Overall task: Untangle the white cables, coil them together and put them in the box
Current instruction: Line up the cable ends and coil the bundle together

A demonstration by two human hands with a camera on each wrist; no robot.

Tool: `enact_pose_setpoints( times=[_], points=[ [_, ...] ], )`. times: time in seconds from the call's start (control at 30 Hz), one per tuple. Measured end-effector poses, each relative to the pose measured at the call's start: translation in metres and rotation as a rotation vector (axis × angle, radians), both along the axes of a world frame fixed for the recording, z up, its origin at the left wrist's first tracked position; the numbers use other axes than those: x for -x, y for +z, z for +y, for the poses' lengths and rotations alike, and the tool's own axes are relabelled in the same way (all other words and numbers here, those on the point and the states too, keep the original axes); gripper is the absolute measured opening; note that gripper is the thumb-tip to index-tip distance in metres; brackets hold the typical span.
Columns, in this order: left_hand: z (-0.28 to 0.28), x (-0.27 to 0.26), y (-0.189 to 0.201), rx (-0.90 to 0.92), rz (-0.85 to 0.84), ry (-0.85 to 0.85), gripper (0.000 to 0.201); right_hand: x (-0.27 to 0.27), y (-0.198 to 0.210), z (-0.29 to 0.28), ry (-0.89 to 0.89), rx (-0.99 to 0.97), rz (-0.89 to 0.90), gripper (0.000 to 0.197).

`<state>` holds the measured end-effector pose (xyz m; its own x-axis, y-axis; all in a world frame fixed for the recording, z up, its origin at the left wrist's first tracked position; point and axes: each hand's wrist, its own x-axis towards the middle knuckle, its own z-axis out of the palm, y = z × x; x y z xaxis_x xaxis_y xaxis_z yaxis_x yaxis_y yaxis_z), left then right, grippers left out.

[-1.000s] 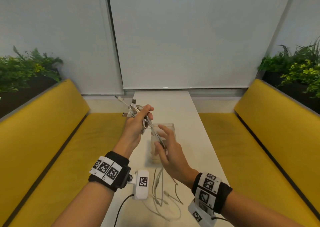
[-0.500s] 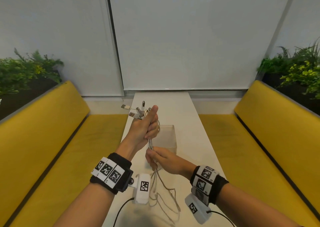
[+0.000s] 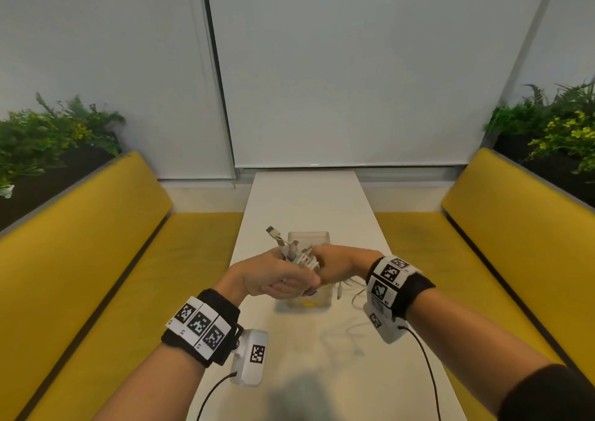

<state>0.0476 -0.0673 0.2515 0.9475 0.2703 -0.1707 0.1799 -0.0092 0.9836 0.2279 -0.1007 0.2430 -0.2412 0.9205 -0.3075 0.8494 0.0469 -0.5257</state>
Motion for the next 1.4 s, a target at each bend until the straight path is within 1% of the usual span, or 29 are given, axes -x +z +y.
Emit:
enact_pose_setpoints(
  times=[0.07,0.1,0.2,0.3,0.37,0.4,0.47,0.53,0.6,0.63,0.7,0.77,0.83,0.87,0.93,1.0,1.1,1.13,1.2,1.27,1.37,1.4],
  points=[
    [-0.004,-0.001,0.001,-0.123,0.124,-0.018,0.044,-0.003,0.005,-0.002,0.025,0.053,-0.012,0.02],
    [-0.005,-0.001,0.001,-0.164,0.182,-0.026,0.044,-0.006,0.004,-0.001,0.029,0.091,-0.009,0.016],
    [-0.01,-0.005,-0.002,-0.305,0.328,-0.016,0.043,-0.014,0.014,0.0,0.025,0.145,0.022,0.023],
    [-0.012,-0.007,-0.008,-0.46,0.411,-0.006,0.037,-0.016,0.018,-0.001,0.04,0.1,-0.053,0.015],
    [-0.009,-0.006,-0.013,-0.484,0.419,0.064,0.038,-0.012,0.015,-0.001,0.027,0.05,-0.039,0.022],
    [-0.005,-0.005,-0.016,-0.478,0.398,0.117,0.037,-0.01,0.013,-0.001,0.008,0.027,-0.014,0.025],
    [0.003,-0.006,-0.023,-0.495,0.31,0.224,0.033,-0.003,0.007,0.0,-0.064,-0.017,0.078,0.029],
    [0.009,-0.008,-0.03,-0.536,0.228,0.307,0.035,0.002,0.006,0.0,-0.144,-0.059,0.179,0.034],
    [0.013,-0.012,-0.036,-0.557,0.193,0.331,0.035,0.006,0.008,0.003,-0.186,-0.06,0.219,0.032],
    [0.014,-0.014,-0.039,-0.549,0.181,0.333,0.037,0.008,0.01,0.005,-0.21,-0.048,0.216,0.029],
    [0.014,-0.018,-0.043,-0.519,0.135,0.376,0.05,0.01,0.011,0.007,-0.256,-0.07,0.236,0.025],
    [0.014,-0.021,-0.045,-0.497,0.053,0.451,0.06,0.01,0.006,0.009,-0.328,-0.12,0.318,0.034],
    [0.014,-0.025,-0.046,-0.449,0.01,0.546,0.058,0.012,-0.002,0.011,-0.408,-0.133,0.428,0.042],
    [0.014,-0.027,-0.045,-0.422,0.025,0.604,0.058,0.015,-0.007,0.011,-0.43,-0.134,0.476,0.046],
    [0.013,-0.031,-0.045,-0.37,0.07,0.703,0.063,0.02,-0.016,0.009,-0.434,-0.155,0.561,0.05],
    [0.015,-0.034,-0.046,-0.271,0.035,0.76,0.066,0.028,-0.02,0.001,-0.404,-0.195,0.654,0.044],
    [0.019,-0.037,-0.041,-0.093,-0.074,0.852,0.058,0.044,-0.022,-0.016,-0.398,-0.203,0.784,0.022],
    [0.02,-0.038,-0.039,-0.046,-0.097,0.862,0.054,0.049,-0.022,-0.02,-0.396,-0.204,0.827,0.019],
    [0.024,-0.038,-0.036,0.035,-0.147,0.877,0.043,0.052,-0.026,-0.025,-0.381,-0.22,0.874,0.02],
    [0.028,-0.035,-0.028,0.096,-0.265,0.865,0.035,0.051,-0.034,-0.028,-0.366,-0.185,0.889,0.023],
    [0.034,-0.029,-0.008,0.102,-0.429,0.786,0.034,0.049,-0.053,-0.035,-0.314,-0.045,0.887,0.029],
    [0.034,-0.028,-0.002,0.104,-0.45,0.744,0.035,0.048,-0.059,-0.036,-0.31,-0.011,0.931,0.031]
  ],
)
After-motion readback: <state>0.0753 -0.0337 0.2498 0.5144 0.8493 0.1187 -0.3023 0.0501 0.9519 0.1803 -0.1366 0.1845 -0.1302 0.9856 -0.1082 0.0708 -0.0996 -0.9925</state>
